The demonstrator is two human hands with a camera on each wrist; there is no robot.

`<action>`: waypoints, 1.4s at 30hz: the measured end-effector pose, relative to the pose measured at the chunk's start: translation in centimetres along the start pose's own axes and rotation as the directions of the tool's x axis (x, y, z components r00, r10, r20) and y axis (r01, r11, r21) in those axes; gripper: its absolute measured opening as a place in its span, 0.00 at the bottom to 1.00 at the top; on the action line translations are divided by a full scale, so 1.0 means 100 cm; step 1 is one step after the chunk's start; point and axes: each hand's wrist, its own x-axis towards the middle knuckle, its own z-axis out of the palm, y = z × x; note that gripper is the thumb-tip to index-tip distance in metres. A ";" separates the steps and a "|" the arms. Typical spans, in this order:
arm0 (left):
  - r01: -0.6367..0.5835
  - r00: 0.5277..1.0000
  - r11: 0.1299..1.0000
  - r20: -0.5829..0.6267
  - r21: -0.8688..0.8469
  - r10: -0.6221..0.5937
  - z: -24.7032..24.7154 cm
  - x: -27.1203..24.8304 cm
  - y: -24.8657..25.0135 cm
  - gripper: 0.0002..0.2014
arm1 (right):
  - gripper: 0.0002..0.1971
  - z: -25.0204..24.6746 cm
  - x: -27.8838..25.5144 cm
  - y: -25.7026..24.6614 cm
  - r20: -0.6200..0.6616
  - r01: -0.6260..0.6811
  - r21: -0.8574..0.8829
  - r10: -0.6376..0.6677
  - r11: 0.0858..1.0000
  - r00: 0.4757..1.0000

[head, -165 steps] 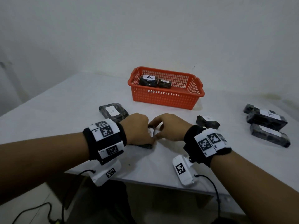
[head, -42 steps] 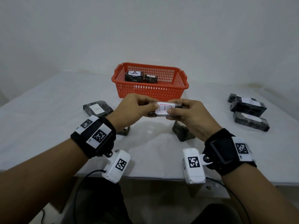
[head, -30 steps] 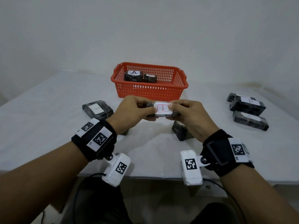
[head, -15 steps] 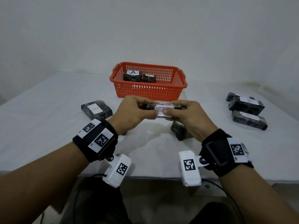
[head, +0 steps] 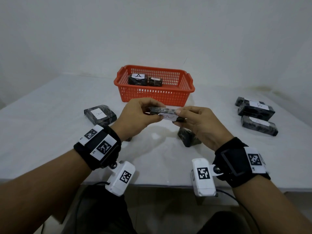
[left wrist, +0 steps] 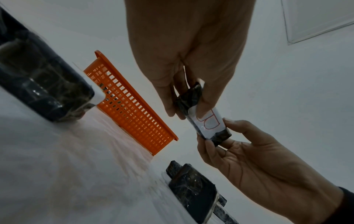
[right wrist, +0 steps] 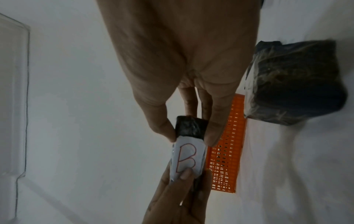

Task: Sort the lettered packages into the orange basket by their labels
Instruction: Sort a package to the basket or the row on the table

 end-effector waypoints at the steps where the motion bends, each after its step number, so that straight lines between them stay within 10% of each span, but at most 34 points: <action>1: 0.016 1.000 1.000 0.015 -0.018 -0.016 0.001 -0.001 0.002 0.14 | 0.13 0.000 0.001 0.001 -0.019 0.024 -0.002 -0.025 1.000 1.000; 42: 0.113 0.993 0.986 0.057 -0.123 -0.107 0.002 -0.004 0.009 0.15 | 0.16 -0.005 -0.001 0.007 0.032 0.068 -0.137 -0.064 0.988 0.997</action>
